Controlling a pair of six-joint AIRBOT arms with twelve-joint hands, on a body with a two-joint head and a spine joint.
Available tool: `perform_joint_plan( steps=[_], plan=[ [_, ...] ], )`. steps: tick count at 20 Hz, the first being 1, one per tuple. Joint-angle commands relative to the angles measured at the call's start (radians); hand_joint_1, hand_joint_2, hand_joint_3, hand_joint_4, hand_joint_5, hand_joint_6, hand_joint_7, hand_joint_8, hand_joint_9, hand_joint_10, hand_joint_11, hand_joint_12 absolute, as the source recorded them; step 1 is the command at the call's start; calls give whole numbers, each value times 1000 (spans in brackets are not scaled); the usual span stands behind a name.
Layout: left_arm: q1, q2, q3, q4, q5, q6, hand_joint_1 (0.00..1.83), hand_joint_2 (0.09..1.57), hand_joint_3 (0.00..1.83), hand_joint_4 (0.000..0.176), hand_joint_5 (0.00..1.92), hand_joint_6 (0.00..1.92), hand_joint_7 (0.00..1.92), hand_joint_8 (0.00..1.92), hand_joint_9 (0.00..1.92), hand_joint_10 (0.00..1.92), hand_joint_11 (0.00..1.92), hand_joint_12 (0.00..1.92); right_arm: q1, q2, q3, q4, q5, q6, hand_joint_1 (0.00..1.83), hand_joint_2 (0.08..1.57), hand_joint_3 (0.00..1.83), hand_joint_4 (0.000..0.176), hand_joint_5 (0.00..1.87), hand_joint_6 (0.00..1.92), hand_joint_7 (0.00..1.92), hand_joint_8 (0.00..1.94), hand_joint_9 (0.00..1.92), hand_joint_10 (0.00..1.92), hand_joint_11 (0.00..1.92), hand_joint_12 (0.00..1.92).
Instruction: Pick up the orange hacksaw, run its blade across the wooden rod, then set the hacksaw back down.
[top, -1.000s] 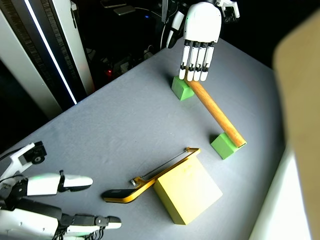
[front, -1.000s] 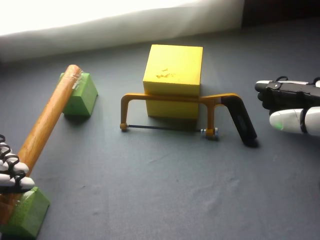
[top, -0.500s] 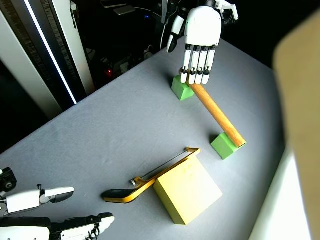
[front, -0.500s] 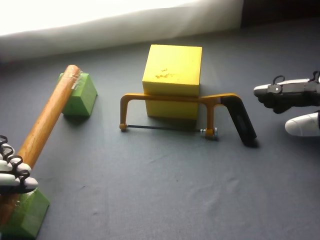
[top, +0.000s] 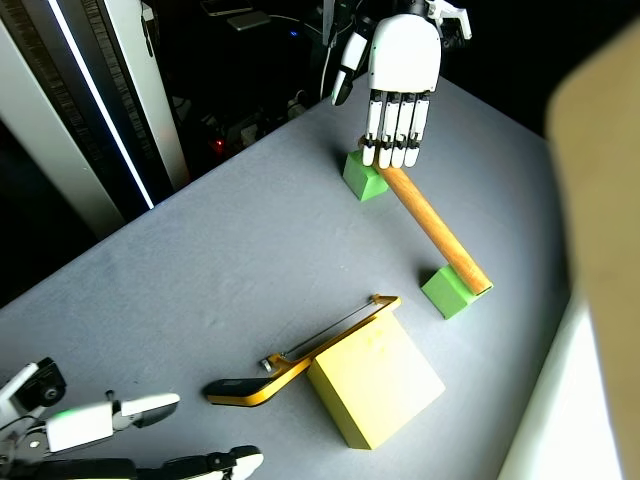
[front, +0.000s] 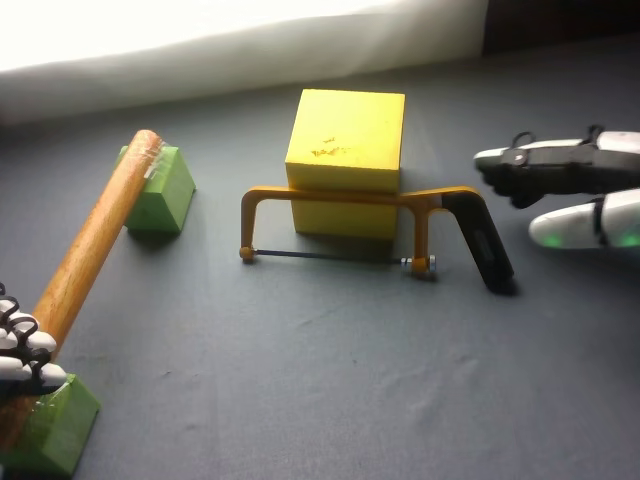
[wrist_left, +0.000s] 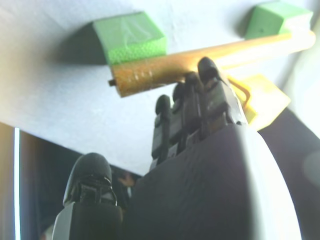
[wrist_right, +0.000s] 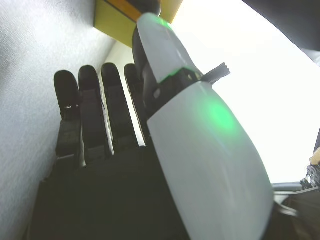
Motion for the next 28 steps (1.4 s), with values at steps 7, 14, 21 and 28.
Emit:
perform_joint_plan(
  steps=[7, 14, 21, 28],
  plan=[
    [-6, 3, -2, -12, -7, -2, 96, 1274, 0, 0, 161, 5, 156, 5, 157, 3, 0, 339, 63, -62, 42, 48, 44, 16, 879, 1271, 0, 0, 224, 7, 241, 7, 261, 4, 0, 902],
    [-15, -1, -3, -12, -7, -2, 49, 1283, 1, 0, 157, 1, 136, 1, 134, 2, 0, 327, 95, -109, 69, 41, 20, 8, 906, 1251, 0, 0, 236, 4, 251, 3, 284, 3, 0, 910],
    [-22, -3, -2, -12, -7, -2, 90, 1274, 0, 0, 162, 0, 148, 0, 155, 5, 0, 346, 104, -136, 74, 40, -8, -16, 915, 1241, 0, 0, 242, 1, 260, 2, 289, 5, 0, 914],
    [-25, -3, -3, -12, -7, -2, 78, 1277, 0, 0, 163, 4, 146, 1, 144, 0, 0, 339, 137, -166, 93, 41, -25, -16, 850, 1283, 8, 0, 268, 11, 285, 7, 293, 3, 0, 918]
  ],
)
